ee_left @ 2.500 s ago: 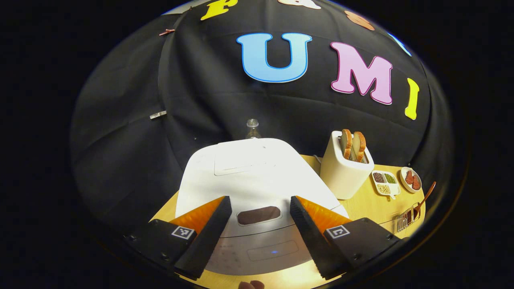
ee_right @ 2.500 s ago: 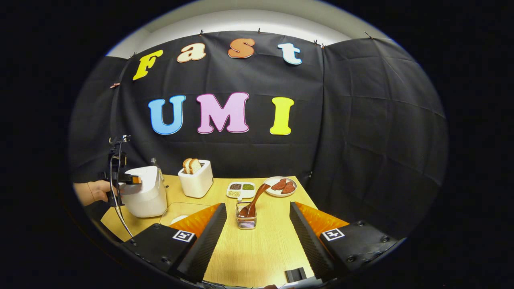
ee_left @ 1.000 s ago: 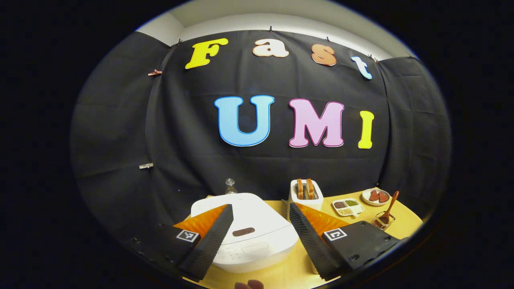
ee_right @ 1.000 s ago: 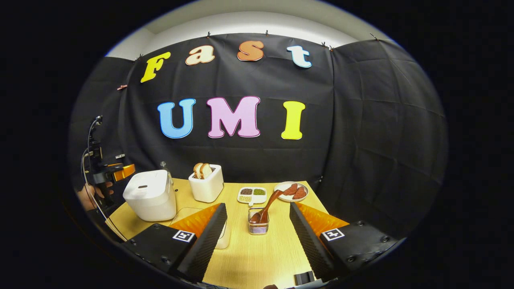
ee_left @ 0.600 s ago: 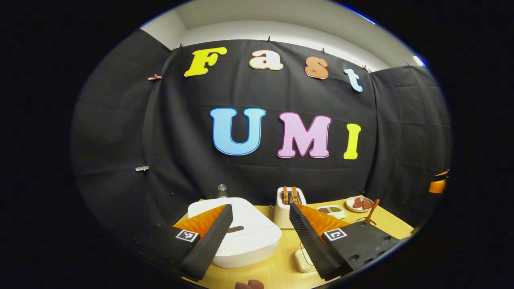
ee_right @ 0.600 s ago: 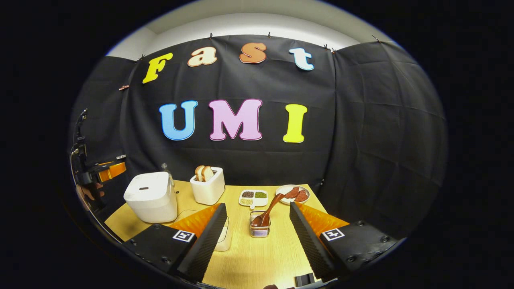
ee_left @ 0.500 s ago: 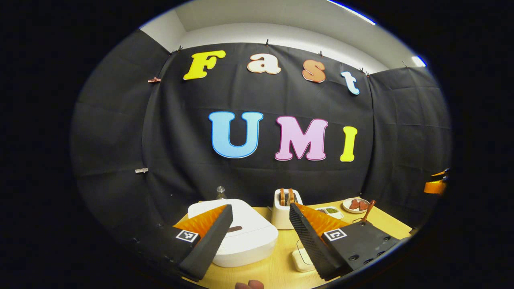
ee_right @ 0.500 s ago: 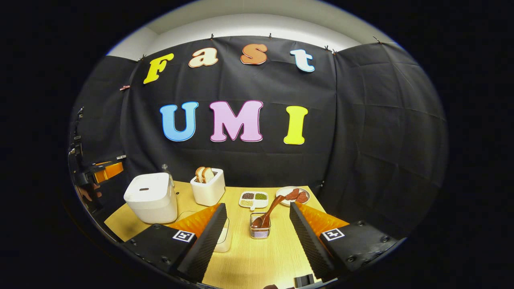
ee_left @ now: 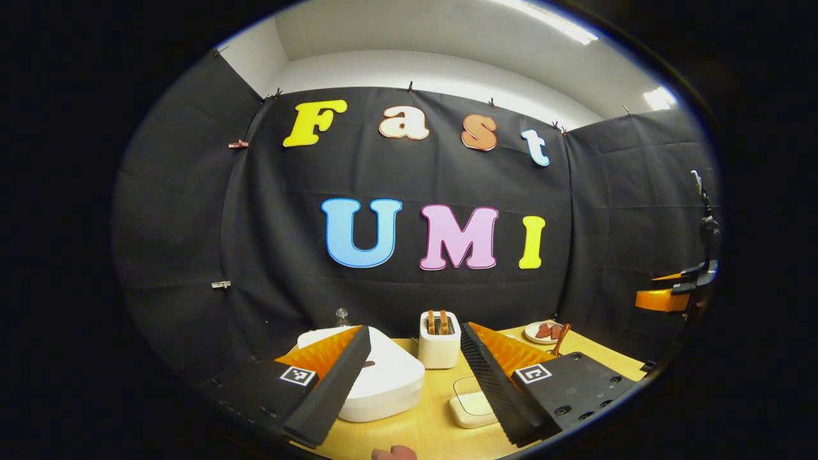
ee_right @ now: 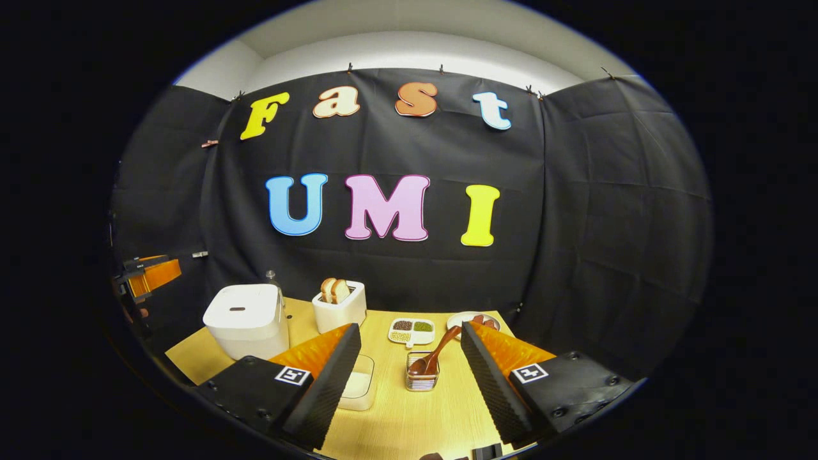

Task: Close the left gripper, press the button to open the rice cooker; take a wooden spoon from the chopstick holder with the right hand, scoop a spoonful of rice and pour it into the rice cooker, then put the wooden spoon back into the chopstick holder.

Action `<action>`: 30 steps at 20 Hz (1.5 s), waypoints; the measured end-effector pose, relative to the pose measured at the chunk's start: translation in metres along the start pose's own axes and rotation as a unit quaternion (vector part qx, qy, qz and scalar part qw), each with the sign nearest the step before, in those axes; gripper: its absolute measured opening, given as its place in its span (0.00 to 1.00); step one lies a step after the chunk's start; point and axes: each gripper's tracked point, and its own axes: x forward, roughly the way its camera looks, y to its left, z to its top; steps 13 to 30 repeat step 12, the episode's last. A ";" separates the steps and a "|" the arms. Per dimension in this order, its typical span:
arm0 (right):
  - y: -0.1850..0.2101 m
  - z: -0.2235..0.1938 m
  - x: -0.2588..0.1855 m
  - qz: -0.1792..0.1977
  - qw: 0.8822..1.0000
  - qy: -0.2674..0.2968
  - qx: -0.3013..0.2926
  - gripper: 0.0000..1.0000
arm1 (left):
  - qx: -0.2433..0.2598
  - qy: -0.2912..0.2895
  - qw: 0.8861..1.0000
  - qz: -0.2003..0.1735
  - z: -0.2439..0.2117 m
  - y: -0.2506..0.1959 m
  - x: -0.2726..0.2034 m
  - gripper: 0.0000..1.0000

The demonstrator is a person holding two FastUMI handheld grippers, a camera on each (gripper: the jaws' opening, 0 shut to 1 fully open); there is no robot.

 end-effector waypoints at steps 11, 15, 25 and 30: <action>0.021 0.019 -0.004 0.006 1.000 -0.020 -0.013 0.98 | -0.010 -0.006 1.000 -0.002 0.020 0.010 -0.021 0.98; 0.023 0.019 -0.005 0.007 1.000 -0.019 -0.014 0.98 | -0.007 -0.005 1.000 -0.002 0.020 0.013 -0.022 0.98; 0.023 0.019 -0.005 0.007 1.000 -0.019 -0.014 0.98 | -0.007 -0.005 1.000 -0.002 0.020 0.013 -0.022 0.98; 0.023 0.019 -0.005 0.007 1.000 -0.019 -0.014 0.98 | -0.007 -0.005 1.000 -0.002 0.020 0.013 -0.022 0.98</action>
